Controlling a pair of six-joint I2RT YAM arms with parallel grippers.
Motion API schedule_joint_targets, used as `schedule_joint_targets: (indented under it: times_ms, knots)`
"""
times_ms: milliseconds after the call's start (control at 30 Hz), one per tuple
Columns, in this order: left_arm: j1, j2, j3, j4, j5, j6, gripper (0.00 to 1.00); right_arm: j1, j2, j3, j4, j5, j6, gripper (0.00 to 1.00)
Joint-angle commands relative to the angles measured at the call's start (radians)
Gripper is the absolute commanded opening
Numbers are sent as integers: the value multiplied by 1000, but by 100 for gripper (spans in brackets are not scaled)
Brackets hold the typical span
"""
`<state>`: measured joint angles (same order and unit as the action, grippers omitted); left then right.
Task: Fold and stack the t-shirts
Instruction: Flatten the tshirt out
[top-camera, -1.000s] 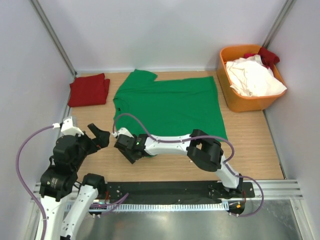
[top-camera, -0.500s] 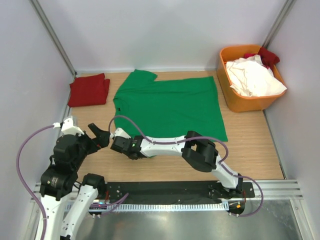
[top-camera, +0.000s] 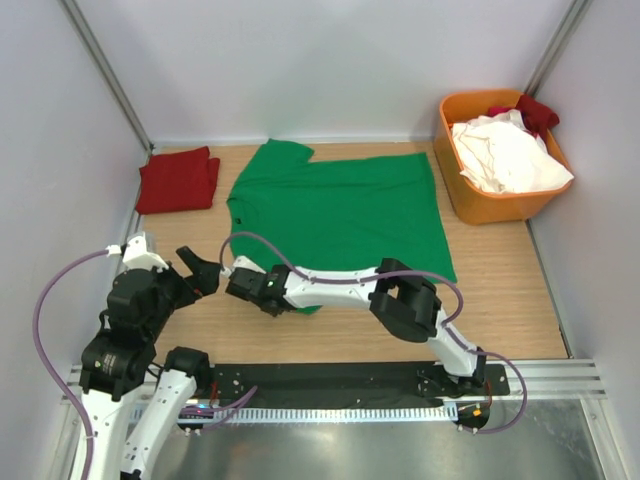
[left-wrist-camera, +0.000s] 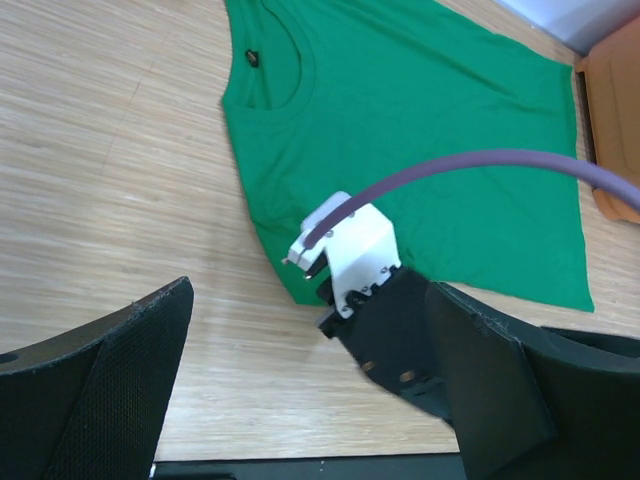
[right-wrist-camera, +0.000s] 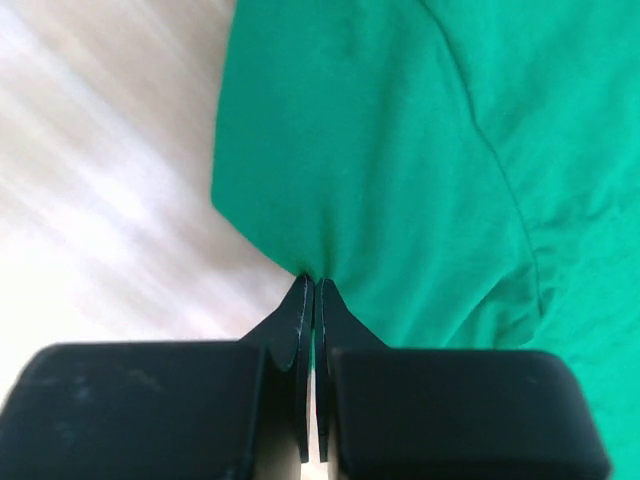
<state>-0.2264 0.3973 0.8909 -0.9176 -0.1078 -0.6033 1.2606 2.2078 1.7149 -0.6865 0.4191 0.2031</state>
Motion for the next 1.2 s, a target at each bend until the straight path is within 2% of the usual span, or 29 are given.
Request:
schedule_joint_targets:
  times_ms: [0, 167, 200, 233, 300, 333, 433, 667, 767, 833, 933, 1167]
  knots:
    - [7, 3, 0, 29, 13, -10, 100, -56, -160, 54, -68, -214, -51, 1]
    - [10, -3, 0, 31, 13, -10, 100, -216, -275, -4, -24, -407, -44, 2]
    - [13, -2, 0, 31, 13, -10, 100, -242, -278, -8, -19, -443, -39, 16]
    - [15, -2, 2, 31, 14, -9, 100, -294, -277, -15, -13, -456, -33, 42]
    - [18, 2, 2, 31, 17, -9, 100, -335, -240, -6, -36, -462, -34, 76]
    - [18, 3, 0, 31, 20, -9, 100, -358, -225, 6, -68, -430, -34, 78]
    - [19, 6, 0, 33, 23, -7, 100, -369, -204, -7, -76, -359, -31, 79]
    - [22, 26, -4, 36, 23, -9, 97, -357, -307, -115, 7, -454, 47, 78]
    - [32, 46, -1, 34, 34, -6, 96, -276, -361, -152, 48, -424, 84, 77]
    - [38, 45, -1, 34, 37, -4, 96, -193, -364, -146, 62, -337, 96, 75]
    - [47, 35, -3, 36, 37, -4, 96, -110, -310, -106, 56, -237, 108, 72]
    - [47, 18, -4, 36, 46, -4, 96, -69, -143, -5, 36, -146, 134, 63]
